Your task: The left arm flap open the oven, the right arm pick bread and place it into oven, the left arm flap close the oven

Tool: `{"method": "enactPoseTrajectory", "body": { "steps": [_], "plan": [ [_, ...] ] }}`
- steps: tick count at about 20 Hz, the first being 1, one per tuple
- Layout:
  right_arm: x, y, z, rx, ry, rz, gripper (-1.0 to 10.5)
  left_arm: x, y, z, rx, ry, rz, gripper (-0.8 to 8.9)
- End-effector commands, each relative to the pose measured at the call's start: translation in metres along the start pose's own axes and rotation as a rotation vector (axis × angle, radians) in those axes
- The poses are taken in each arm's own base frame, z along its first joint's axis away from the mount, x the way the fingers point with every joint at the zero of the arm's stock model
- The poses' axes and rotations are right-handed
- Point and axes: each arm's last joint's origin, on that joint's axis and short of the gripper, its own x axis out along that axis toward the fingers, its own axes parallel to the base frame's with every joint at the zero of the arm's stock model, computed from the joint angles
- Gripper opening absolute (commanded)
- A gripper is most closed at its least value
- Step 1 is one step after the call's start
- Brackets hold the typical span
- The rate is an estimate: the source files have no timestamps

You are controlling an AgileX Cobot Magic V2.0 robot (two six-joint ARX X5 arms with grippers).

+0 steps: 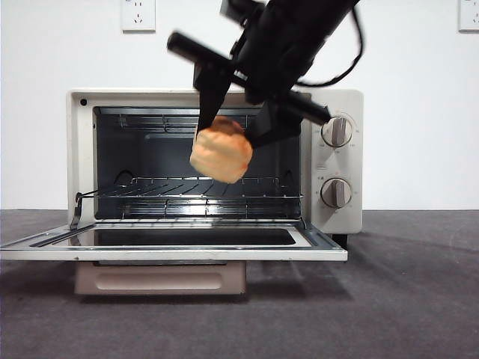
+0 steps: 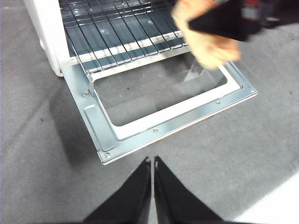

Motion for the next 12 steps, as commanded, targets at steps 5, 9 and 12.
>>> {"method": "enactPoseTrajectory", "body": {
  "steps": [5,9,12],
  "plan": [
    [0.034,0.007,0.01,0.054,-0.14,-0.056,2.2,-0.001,-0.001,0.002,0.003,-0.012,-0.004,0.15],
    [0.044,-0.001,0.008,0.068,-0.183,-0.147,2.2,-0.001,-0.001,0.002,0.003,-0.012,-0.004,0.16],
    [0.052,-0.008,0.006,0.08,-0.172,-0.165,2.5,-0.001,-0.001,0.002,0.006,-0.012,-0.004,0.16]
  ]
}}
